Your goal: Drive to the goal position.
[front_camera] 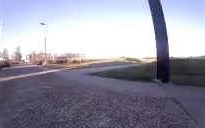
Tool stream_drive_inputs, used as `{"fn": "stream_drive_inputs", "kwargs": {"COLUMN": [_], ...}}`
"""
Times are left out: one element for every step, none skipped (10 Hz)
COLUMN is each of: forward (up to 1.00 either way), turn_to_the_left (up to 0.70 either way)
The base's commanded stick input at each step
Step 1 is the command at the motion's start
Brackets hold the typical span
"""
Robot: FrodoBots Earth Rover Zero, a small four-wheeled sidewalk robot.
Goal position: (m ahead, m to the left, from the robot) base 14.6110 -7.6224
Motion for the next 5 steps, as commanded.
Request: {"fn": "stream_drive_inputs", "kwargs": {"forward": [0.00,0.00,0.00,0.00,0.00], "turn_to_the_left": [-0.70,-0.70,-0.70,-0.70,-0.70]}}
